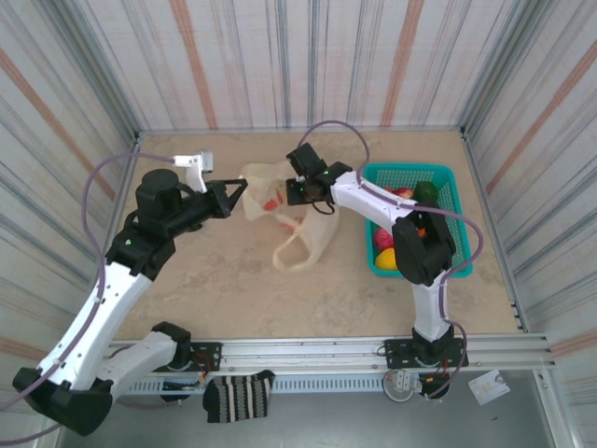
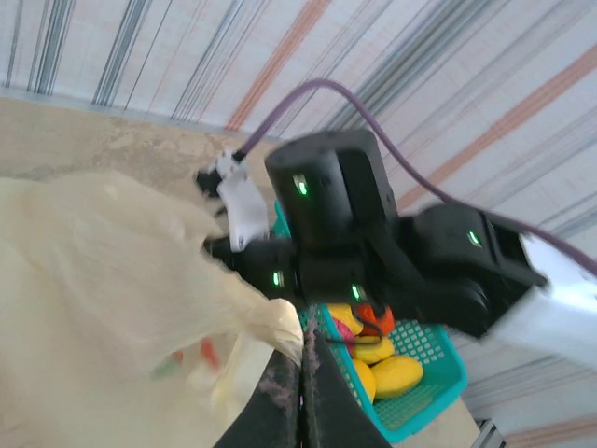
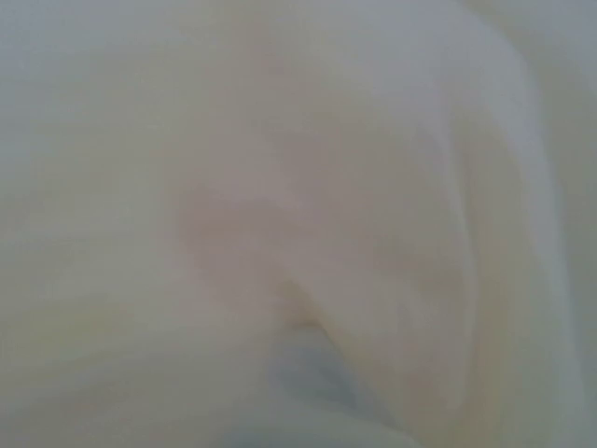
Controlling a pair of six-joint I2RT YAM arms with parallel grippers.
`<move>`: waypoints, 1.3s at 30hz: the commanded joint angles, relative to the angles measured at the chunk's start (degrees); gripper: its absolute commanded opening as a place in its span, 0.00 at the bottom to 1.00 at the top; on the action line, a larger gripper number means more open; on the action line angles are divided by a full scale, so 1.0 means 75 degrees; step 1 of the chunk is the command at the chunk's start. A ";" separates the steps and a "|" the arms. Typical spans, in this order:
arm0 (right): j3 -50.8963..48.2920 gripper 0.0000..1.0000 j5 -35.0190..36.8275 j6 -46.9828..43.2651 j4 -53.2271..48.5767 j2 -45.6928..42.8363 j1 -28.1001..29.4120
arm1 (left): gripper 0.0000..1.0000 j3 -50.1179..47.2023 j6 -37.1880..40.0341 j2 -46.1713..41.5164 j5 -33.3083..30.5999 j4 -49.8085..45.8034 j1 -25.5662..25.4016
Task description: Place the fake fruits into the plastic bag and tie a complex knot
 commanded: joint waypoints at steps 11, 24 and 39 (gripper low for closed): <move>0.0183 0.33 -0.1096 -0.1169 -0.0191 -0.0254 -0.0733 | 0.00 -0.0105 0.1235 0.0074 0.0740 -0.0599 -0.0113; -0.1704 0.55 -0.4026 -0.0033 0.1328 -0.1822 -0.0920 | 0.00 -0.0299 0.0721 0.1256 0.1086 0.0270 -0.0976; -0.4122 0.60 -0.0993 0.0107 -0.1173 -0.5061 -0.2933 | 0.00 -0.0143 0.1673 0.1152 0.0655 -0.0436 -0.0965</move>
